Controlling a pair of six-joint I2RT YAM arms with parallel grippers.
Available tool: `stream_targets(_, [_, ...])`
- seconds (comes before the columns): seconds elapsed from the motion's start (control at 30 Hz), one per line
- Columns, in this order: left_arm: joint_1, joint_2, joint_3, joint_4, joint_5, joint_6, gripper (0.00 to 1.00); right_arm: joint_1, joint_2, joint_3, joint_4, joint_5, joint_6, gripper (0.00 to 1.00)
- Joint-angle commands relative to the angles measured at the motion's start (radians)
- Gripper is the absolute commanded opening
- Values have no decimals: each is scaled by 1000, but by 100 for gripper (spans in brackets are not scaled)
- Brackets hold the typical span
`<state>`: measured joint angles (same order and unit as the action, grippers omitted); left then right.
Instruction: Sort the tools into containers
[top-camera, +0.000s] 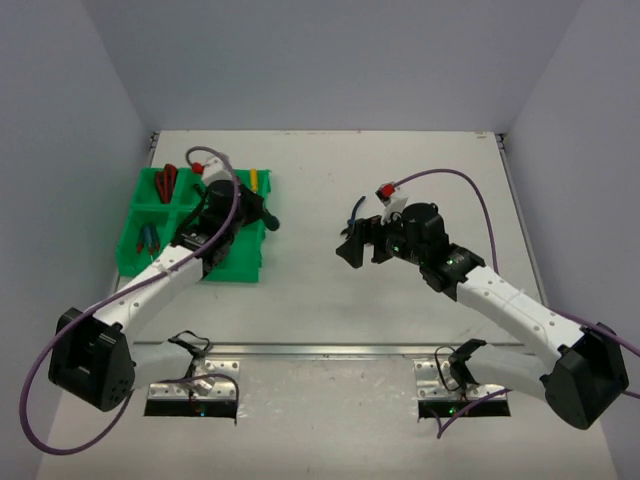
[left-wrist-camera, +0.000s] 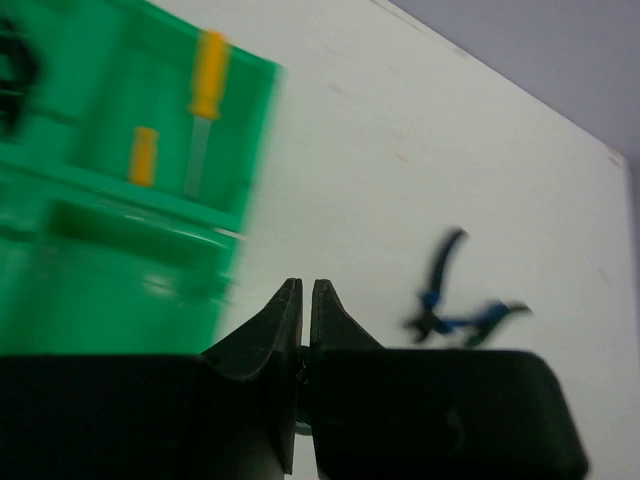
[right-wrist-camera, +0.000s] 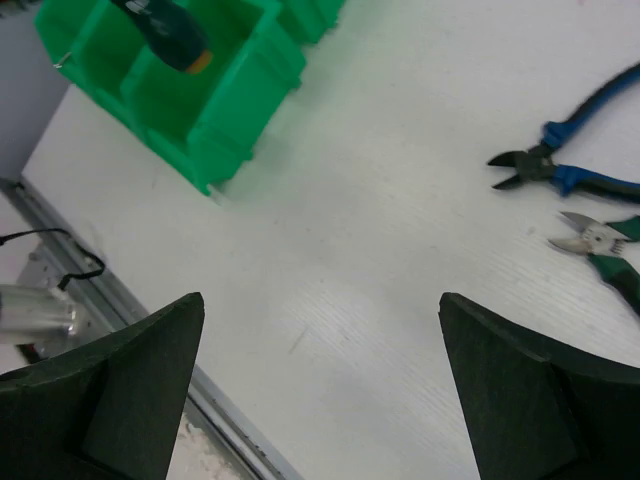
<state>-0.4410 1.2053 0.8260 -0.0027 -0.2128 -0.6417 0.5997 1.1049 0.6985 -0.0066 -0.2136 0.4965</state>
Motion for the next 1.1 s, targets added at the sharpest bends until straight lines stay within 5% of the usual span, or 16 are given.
stream_targets(0.0, [222, -69, 4, -185, -378, 82, 0, -1, -29, 34, -151, 204, -34, 99])
stream_targets(0.27, [425, 71, 78, -184, -551, 97, 0, -1, -39, 18, -148, 162, -50, 99])
stream_targets(0.53, [441, 230, 121, -212, -498, 112, 1, -1, -46, 9, -141, 155, -66, 99])
stream_targets(0.67, [441, 229, 132, -232, -421, 121, 19, -1, -35, 9, -142, 179, -75, 99])
stream_targets(0.8, [417, 149, 123, -236, -332, 123, 49, -5, 23, 48, -186, 253, -67, 99])
stream_targets(0.93, [384, 9, 120, -264, -281, 110, 98, -27, 118, 118, -273, 358, -59, 99])
stream_targets(1.07, [383, -115, 110, -267, -64, 91, 100, -58, 235, 208, -327, 458, -103, 99])
